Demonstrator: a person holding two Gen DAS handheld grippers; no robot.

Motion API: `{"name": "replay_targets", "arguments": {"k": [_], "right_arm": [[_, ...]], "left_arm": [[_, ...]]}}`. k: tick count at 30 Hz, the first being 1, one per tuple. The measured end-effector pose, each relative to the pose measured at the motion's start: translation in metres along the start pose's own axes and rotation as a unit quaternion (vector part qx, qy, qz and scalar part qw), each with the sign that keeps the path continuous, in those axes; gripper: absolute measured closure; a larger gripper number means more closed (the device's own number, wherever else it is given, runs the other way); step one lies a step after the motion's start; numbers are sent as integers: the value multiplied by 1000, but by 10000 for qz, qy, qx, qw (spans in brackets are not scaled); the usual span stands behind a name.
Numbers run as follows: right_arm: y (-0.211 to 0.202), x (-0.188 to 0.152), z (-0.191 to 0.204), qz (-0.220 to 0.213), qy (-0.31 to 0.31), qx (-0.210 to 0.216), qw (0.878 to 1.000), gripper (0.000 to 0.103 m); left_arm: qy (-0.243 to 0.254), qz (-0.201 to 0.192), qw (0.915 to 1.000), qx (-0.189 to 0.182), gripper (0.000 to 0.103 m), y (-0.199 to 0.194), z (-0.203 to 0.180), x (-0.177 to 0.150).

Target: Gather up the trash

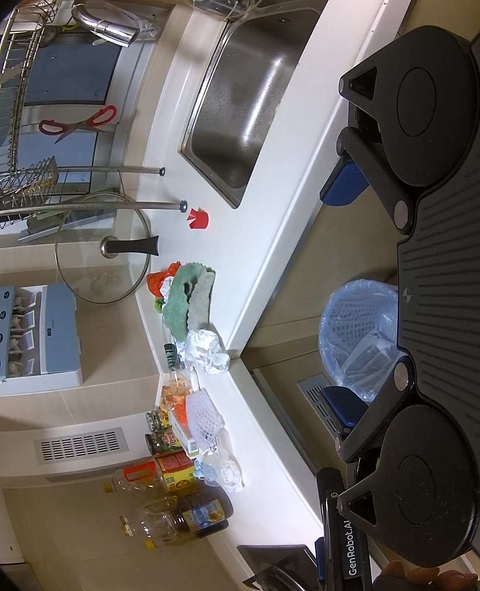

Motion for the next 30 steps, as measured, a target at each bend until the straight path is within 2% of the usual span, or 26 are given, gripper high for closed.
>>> {"name": "replay_targets", "arguments": {"k": [14,25,30], "right_arm": [[5,3,4,-19,39,-32,10000,0],[22,7,12,-112,293,-263,9992,0],[28,14,5,-285,449,-484,9974,0]], "left_arm": [[-85,-53,9999,-58,0,5,4,7],[-139,-10,9993,-352,0,29,28,22],[-143,-20,9982,-590,0,46,31,31]]}}
Point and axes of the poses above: each gripper's, at about its wrist camera, not at the fingertips, and y roughly the way its jaws point, z to its left, x to its top, the point moved 3 cm from there along y, roughly the way its jaws point, and after that the axes turned 10 degrees about -z, right-handed, at the moved point
